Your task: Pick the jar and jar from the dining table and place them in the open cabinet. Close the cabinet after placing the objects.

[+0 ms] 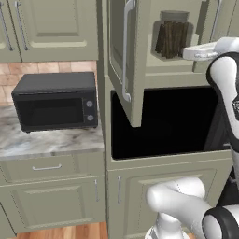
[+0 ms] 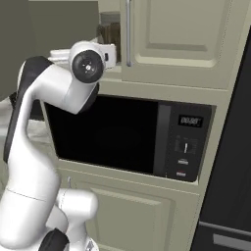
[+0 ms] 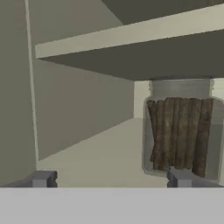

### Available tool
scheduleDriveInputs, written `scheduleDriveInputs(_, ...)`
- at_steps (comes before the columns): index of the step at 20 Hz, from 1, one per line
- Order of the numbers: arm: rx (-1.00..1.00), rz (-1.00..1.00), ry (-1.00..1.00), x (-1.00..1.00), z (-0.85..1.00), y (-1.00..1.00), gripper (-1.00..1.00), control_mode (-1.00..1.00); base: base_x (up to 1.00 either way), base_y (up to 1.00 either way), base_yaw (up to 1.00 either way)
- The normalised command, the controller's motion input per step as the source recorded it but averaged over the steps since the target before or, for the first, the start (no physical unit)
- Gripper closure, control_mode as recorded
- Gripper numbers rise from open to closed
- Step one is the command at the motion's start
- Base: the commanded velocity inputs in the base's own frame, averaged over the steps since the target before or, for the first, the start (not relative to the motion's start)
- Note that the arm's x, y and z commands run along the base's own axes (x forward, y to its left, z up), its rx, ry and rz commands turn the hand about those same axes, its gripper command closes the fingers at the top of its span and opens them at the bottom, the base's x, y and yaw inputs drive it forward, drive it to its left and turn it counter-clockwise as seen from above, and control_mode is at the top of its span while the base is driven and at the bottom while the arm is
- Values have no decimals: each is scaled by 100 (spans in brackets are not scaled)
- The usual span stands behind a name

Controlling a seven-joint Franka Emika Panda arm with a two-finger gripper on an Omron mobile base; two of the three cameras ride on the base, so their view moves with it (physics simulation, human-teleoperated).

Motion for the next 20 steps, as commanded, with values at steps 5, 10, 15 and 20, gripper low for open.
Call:
scheduleDriveInputs(5, -13, 0, -13, -100, 0, -1, -100, -100, 0, 0, 0)
scheduleDriveInputs(10, -14, 0, -19, -100, 0, 0, -100, -100, 0, 0, 0)
scheduleDriveInputs(15, -17, 0, -16, -100, 0, 0, -100, -100, 0, 0, 0)
scheduleDriveInputs(20, -22, 0, -12, -100, 0, 3, -100, -100, 0, 0, 0)
